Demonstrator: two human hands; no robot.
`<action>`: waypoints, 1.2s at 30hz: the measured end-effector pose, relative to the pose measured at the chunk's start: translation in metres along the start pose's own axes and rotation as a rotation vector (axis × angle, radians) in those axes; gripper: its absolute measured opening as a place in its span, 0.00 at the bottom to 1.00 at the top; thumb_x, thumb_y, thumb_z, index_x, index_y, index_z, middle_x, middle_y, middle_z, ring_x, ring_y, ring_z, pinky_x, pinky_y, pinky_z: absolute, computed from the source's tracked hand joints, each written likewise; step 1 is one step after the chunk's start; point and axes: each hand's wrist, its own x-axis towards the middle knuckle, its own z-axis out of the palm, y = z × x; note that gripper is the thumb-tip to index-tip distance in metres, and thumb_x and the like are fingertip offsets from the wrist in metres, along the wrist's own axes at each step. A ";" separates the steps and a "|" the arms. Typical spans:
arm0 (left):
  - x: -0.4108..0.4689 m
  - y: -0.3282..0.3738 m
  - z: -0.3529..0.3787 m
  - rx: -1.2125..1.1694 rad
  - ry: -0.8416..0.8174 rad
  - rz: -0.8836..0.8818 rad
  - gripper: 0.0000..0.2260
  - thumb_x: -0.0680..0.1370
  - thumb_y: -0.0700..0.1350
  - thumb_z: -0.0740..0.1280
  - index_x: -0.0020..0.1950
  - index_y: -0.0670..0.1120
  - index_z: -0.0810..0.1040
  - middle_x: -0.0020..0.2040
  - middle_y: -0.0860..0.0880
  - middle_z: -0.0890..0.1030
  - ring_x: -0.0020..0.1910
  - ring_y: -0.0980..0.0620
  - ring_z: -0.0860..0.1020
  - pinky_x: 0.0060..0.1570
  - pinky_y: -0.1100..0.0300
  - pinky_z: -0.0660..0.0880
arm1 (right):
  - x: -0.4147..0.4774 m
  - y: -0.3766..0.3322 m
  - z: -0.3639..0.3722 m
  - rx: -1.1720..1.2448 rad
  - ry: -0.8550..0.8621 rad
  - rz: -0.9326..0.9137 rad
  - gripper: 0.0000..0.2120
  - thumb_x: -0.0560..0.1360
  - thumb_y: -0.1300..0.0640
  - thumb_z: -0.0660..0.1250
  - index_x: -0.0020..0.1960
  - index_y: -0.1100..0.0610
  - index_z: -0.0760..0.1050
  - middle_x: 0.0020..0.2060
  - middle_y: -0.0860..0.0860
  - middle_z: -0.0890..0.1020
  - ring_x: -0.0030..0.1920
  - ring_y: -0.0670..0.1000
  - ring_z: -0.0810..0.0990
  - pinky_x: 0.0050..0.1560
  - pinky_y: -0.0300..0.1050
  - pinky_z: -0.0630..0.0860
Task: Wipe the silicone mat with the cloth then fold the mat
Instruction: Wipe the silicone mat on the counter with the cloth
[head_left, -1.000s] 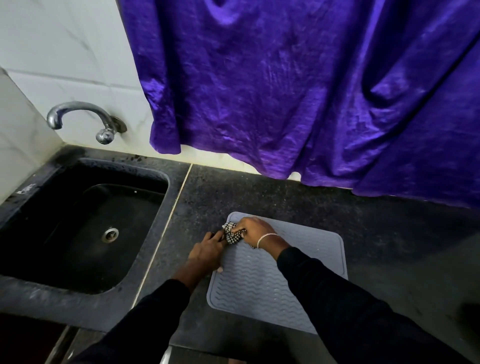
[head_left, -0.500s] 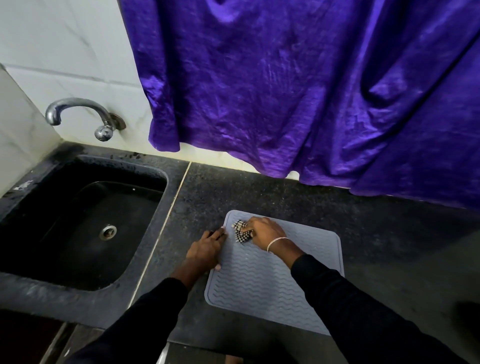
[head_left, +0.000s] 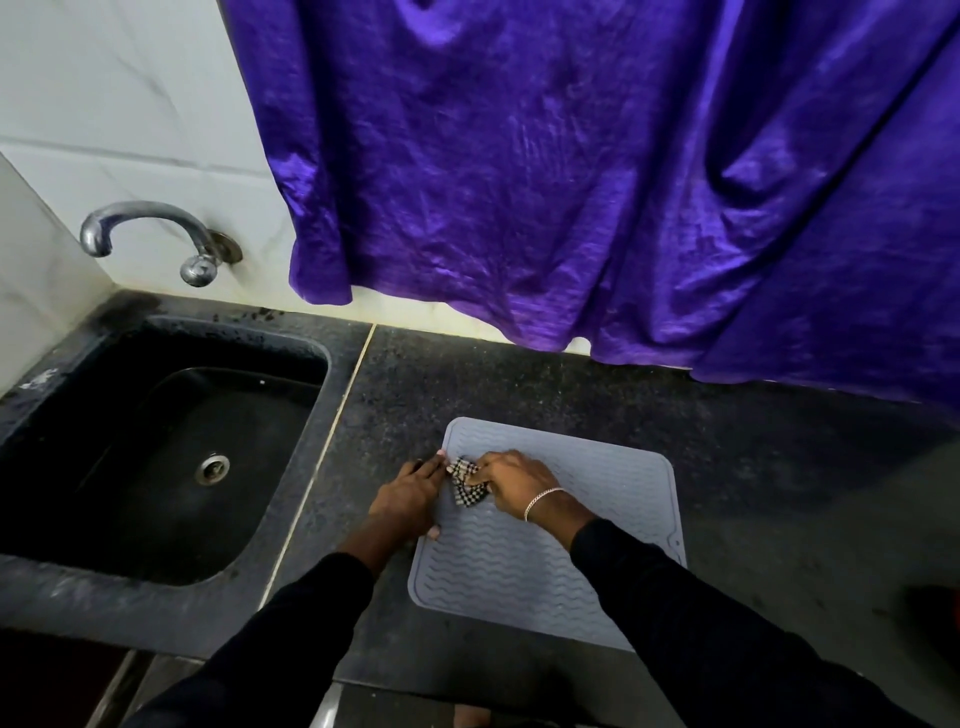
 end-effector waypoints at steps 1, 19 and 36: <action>0.000 0.000 0.000 0.005 0.001 -0.001 0.50 0.72 0.48 0.77 0.83 0.50 0.47 0.83 0.57 0.44 0.81 0.47 0.50 0.72 0.46 0.68 | -0.001 0.004 -0.003 -0.005 -0.011 0.016 0.21 0.77 0.58 0.67 0.68 0.46 0.76 0.68 0.50 0.78 0.69 0.56 0.76 0.68 0.52 0.75; 0.002 -0.002 0.000 0.038 -0.002 0.016 0.49 0.72 0.49 0.77 0.83 0.51 0.48 0.83 0.56 0.45 0.80 0.46 0.52 0.71 0.47 0.69 | -0.022 0.037 -0.007 0.005 -0.002 -0.023 0.22 0.77 0.60 0.64 0.67 0.41 0.79 0.70 0.44 0.77 0.69 0.53 0.76 0.68 0.48 0.74; 0.004 0.000 0.000 0.057 -0.052 0.010 0.51 0.72 0.49 0.77 0.83 0.49 0.45 0.83 0.54 0.42 0.81 0.43 0.49 0.72 0.41 0.69 | -0.039 0.045 0.002 0.003 0.001 -0.024 0.23 0.79 0.60 0.63 0.70 0.42 0.76 0.72 0.45 0.74 0.69 0.54 0.74 0.68 0.48 0.72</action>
